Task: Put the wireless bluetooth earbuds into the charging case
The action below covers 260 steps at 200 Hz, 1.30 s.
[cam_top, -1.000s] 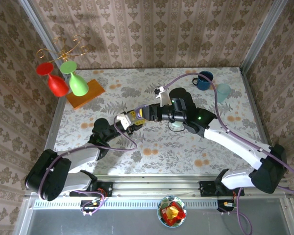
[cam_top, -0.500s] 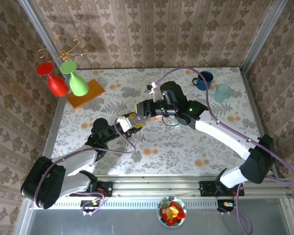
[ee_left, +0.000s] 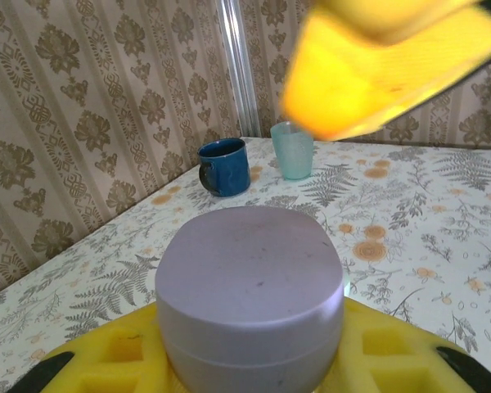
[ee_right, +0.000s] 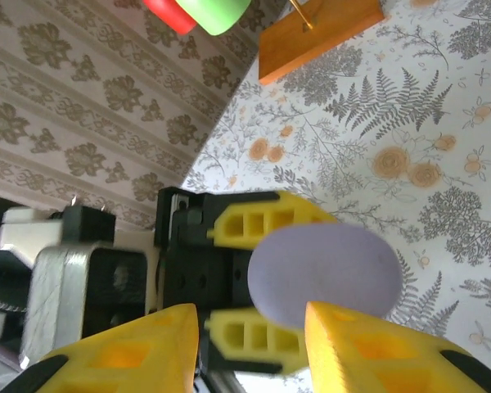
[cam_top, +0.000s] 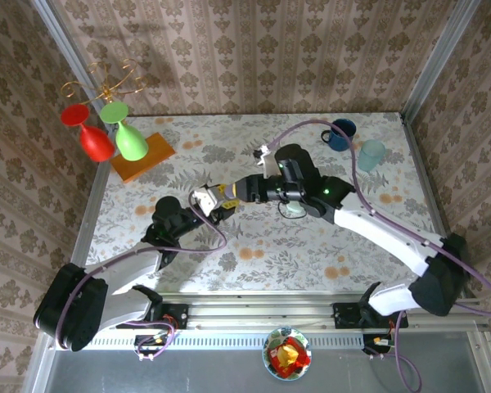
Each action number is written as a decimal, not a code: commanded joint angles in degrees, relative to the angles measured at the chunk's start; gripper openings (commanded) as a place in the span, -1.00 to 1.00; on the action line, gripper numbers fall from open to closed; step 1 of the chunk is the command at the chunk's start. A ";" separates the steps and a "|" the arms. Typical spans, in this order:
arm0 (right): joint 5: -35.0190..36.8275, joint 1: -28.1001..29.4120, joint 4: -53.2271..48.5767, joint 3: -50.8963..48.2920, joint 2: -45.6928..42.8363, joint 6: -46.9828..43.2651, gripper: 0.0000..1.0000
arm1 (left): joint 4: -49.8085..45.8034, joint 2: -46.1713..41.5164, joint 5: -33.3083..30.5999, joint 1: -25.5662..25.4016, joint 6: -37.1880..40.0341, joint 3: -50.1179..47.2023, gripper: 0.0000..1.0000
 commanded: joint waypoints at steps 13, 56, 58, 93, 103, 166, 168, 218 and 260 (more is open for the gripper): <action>-2.86 -1.80 7.42 -6.38 -8.08 8.02 -0.14 | 3.40 -1.31 0.64 0.02 -4.85 1.56 -0.36; -8.64 -4.08 18.88 -12.53 -10.08 18.70 0.17 | 12.65 1.52 3.61 -0.02 -9.97 1.68 -0.36; -8.89 -4.24 19.46 -12.71 -10.07 19.21 0.19 | 13.22 1.66 3.85 -0.03 -10.35 1.73 -0.36; -11.89 -5.60 26.03 -15.56 -8.80 25.51 0.42 | 18.45 3.49 5.71 -0.44 -13.63 2.59 -0.36; -13.05 -5.83 27.73 -15.83 -7.95 26.80 0.44 | 18.58 3.84 5.80 -0.63 -13.63 3.04 -0.36; -15.72 -5.96 35.70 -16.20 -2.78 32.65 0.37 | 21.88 5.71 6.51 -1.43 -14.31 3.89 -0.36; -15.71 -5.96 35.94 -16.21 -2.71 32.77 0.37 | 21.96 5.80 6.62 -1.50 -14.27 3.84 -0.36; -14.14 -6.48 36.48 -17.20 -2.58 33.69 -0.05 | 24.03 6.99 7.04 -1.47 -13.38 2.52 -0.35; -13.45 -6.80 36.18 -18.04 -2.59 33.89 -0.53 | 23.47 6.45 6.78 -1.43 -12.18 1.95 -0.31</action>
